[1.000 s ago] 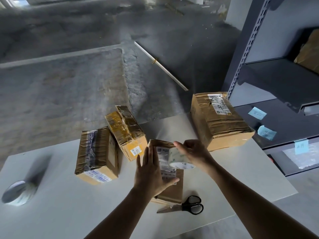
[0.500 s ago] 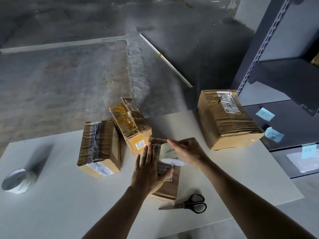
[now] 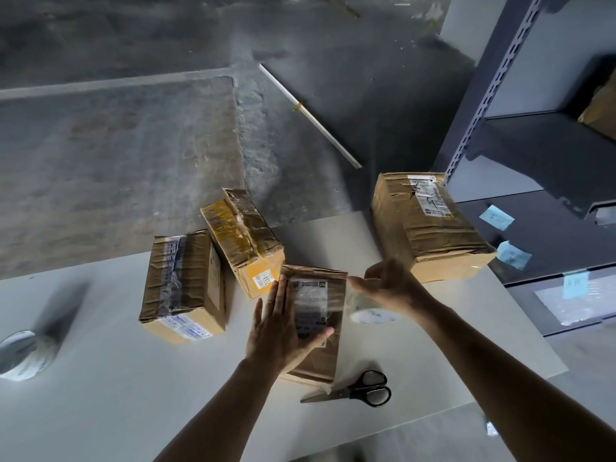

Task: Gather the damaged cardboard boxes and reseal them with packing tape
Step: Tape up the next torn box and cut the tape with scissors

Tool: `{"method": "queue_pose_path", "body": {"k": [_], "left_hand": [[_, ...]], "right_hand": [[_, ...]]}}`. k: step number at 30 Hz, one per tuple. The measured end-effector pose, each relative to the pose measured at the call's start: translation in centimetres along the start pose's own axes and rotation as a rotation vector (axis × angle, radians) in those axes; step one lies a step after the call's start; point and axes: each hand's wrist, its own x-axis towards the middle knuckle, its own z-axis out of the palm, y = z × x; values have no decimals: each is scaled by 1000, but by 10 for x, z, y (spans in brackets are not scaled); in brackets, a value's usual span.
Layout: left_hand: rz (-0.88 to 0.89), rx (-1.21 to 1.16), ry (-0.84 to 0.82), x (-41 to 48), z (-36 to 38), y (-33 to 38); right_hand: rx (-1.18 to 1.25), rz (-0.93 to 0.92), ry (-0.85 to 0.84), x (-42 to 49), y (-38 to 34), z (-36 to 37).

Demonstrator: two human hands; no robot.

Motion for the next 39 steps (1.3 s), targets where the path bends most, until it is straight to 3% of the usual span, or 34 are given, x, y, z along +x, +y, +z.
{"method": "queue_pose_path", "body": {"k": [11, 17, 22, 31, 39], "left_hand": [[59, 81, -146, 1, -6, -3], [90, 40, -46, 2, -7, 20], [72, 69, -135, 3, -7, 36], [-192, 25, -265, 23, -14, 55], [-167, -155, -93, 29, -16, 53]], "right_hand": [[-85, 73, 9, -12, 39, 6], [-31, 137, 25, -13, 55, 23], [-5, 164, -1, -16, 59, 29], [97, 241, 10, -17, 69, 48], [218, 216, 55, -22, 59, 31]]}}
